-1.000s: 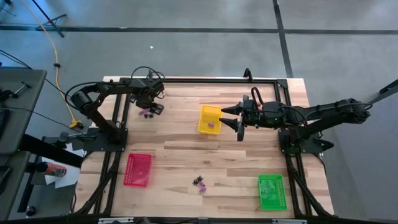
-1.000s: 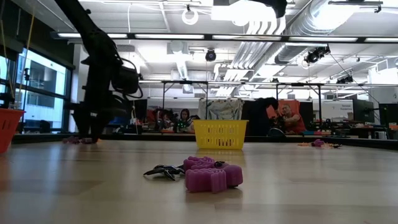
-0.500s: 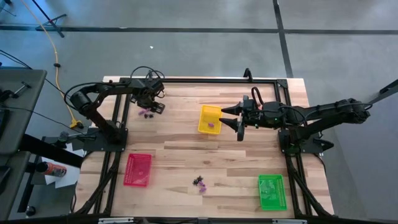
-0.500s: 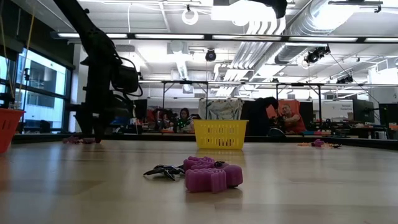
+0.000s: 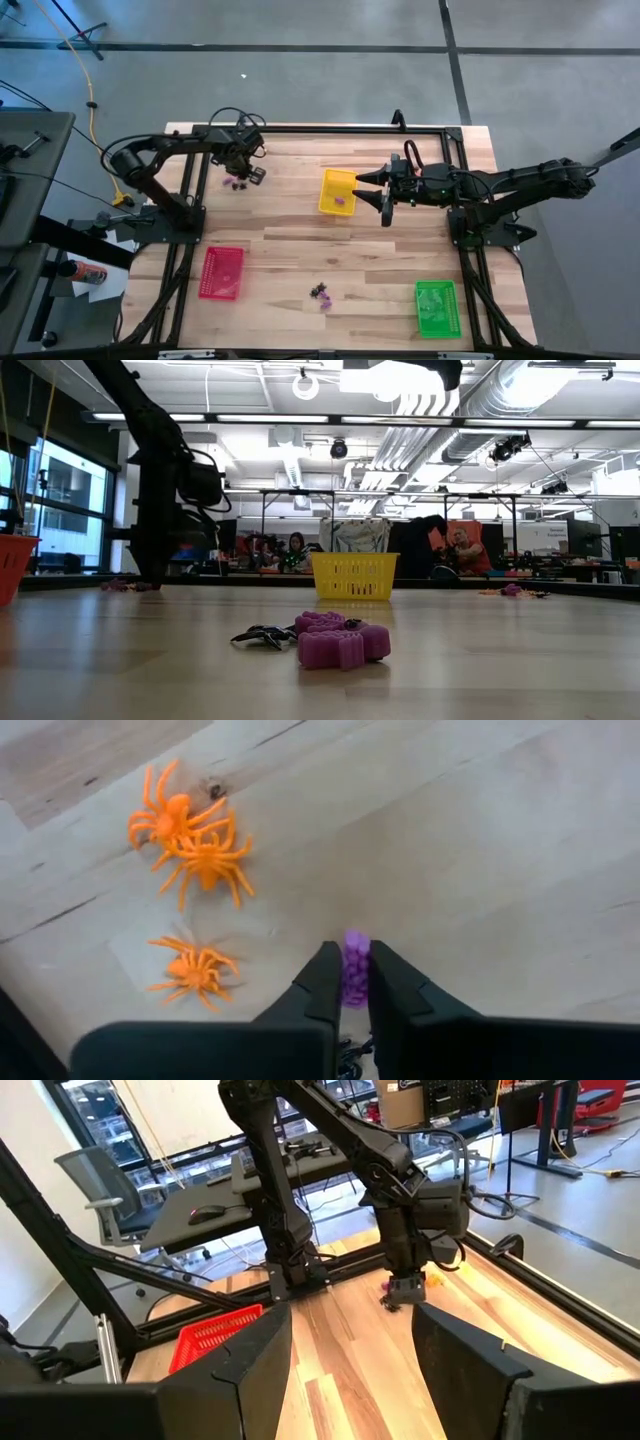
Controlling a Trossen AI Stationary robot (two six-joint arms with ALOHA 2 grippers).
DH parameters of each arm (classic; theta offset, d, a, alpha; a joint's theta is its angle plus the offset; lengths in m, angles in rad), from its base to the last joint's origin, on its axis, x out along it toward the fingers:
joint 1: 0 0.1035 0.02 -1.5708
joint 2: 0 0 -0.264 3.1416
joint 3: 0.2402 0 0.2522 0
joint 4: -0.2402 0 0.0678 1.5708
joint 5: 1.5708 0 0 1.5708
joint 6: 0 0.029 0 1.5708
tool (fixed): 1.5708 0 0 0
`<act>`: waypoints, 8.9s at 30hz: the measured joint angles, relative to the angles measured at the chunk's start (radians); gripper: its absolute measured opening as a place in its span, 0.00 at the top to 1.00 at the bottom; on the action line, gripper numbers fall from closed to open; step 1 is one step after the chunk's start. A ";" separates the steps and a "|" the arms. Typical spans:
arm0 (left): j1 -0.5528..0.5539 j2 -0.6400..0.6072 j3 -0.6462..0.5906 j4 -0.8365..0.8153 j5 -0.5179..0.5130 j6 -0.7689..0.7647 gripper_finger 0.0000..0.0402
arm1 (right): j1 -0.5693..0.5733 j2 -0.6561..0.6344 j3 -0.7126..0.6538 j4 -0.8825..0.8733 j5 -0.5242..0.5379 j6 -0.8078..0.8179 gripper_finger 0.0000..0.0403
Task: Sort Halloween decoration
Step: Put the skeleton toy into the yellow bin
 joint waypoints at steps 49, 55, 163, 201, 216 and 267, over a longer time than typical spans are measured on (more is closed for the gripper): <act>-0.864 -0.424 0.000 1.177 0.037 0.064 0.98 | 0.000 0.000 0.000 0.121 -0.128 -0.161 0.49; -0.817 -0.401 0.038 1.103 0.025 0.029 0.98 | 0.000 0.000 0.000 0.138 -0.128 -0.161 0.49; -0.867 -0.520 0.089 0.898 -0.104 0.244 0.53 | 0.000 -0.002 0.000 0.270 -0.011 -0.265 0.49; -0.870 -0.522 0.089 0.911 -0.145 0.246 0.53 | 0.284 0.567 0.320 -0.276 -0.294 -0.136 0.49; -0.870 -0.522 0.090 0.911 -0.145 0.248 0.53 | 0.342 1.023 0.724 -0.474 -0.303 -0.142 0.49; -0.870 -0.522 0.090 0.903 -0.149 0.245 0.53 | 0.386 1.121 0.632 -0.449 -0.312 -0.159 0.93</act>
